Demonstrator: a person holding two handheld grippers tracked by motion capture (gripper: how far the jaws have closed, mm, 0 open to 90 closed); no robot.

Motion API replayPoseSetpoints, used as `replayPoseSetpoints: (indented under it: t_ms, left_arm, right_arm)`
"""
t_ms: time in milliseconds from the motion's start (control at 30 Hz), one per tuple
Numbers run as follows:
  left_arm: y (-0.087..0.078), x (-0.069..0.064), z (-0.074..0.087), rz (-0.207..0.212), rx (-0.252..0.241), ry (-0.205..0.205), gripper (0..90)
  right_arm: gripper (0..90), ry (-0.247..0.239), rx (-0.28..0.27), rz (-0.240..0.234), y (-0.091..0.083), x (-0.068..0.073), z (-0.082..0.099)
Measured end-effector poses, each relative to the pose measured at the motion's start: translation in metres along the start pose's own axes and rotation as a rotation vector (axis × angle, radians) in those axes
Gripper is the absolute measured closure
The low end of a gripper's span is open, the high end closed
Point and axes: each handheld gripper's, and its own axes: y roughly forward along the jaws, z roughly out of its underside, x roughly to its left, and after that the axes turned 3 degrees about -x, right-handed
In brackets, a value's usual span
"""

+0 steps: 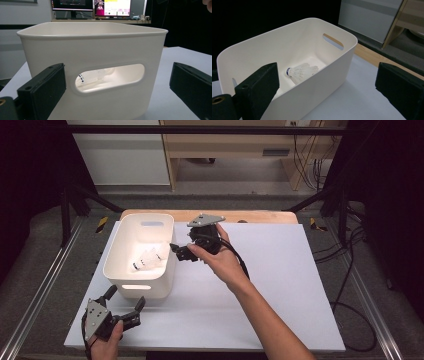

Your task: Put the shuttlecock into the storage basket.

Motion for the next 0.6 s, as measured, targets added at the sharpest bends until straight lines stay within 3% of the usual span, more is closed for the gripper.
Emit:
replayPoseSetpoints:
  t_ms: [600]
  left_arm:
    - [0.0,-0.001,0.0,0.004,0.004,0.004,0.6]
  right_arm:
    - [5.9,0.027,-0.009,0.043,-0.036,-0.029,0.016]
